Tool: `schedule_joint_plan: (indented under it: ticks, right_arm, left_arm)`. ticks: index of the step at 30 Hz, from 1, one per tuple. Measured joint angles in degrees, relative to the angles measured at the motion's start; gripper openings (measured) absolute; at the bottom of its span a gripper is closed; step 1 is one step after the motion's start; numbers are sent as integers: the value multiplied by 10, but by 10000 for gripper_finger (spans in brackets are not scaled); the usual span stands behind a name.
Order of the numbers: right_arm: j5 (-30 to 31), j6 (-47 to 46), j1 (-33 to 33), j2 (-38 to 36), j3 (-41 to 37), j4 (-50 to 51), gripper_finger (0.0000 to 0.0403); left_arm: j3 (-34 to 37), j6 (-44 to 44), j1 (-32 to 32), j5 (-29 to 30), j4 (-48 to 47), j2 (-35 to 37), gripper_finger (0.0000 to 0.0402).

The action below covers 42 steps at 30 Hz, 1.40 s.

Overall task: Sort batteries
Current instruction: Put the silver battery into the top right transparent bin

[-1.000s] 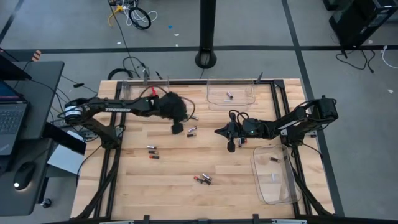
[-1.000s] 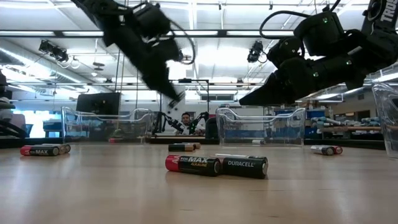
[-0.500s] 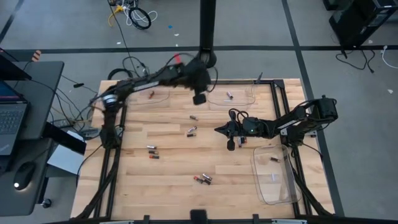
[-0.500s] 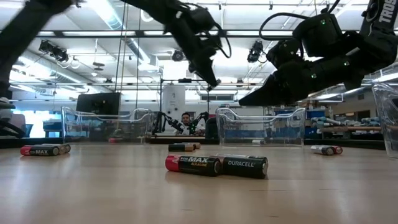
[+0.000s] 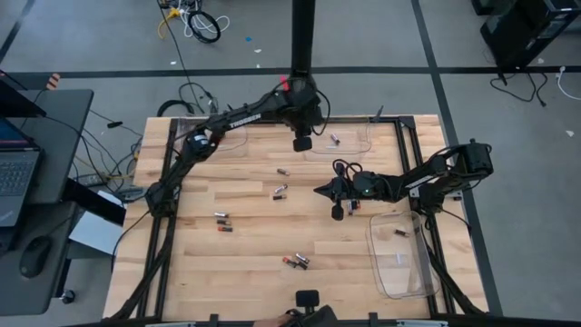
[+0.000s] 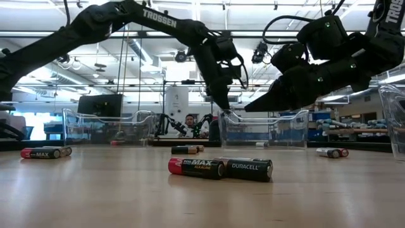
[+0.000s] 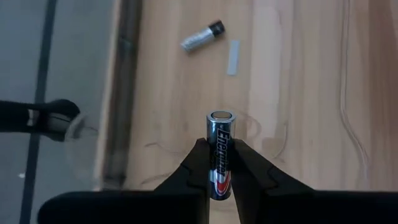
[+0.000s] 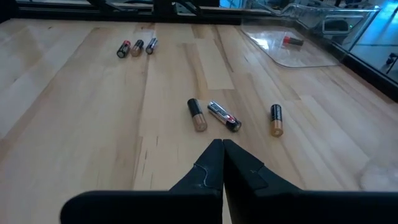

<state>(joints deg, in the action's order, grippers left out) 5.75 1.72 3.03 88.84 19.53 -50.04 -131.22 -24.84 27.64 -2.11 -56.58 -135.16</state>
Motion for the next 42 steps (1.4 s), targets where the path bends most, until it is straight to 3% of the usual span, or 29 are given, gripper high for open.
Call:
schedule_joint_plan:
  ticks: [9,18,25,31,42]
  right_arm:
    - [23,-7,-1,-4,0,-6,12]
    - [84,-24,8,-147,-46,38,12]
    - [110,-63,50,-276,-120,-16,17]
    - [110,-56,58,-329,-128,-22,52]
    - [143,-40,56,-390,-127,-22,154]
  left_arm:
    - [1,10,-17,-7,42,2,43]
    - [-2,21,-30,-171,140,39,43]
    - [5,38,-35,-315,241,46,43]
    - [22,46,-52,-364,322,46,43]
    - [22,56,-52,-385,340,47,43]
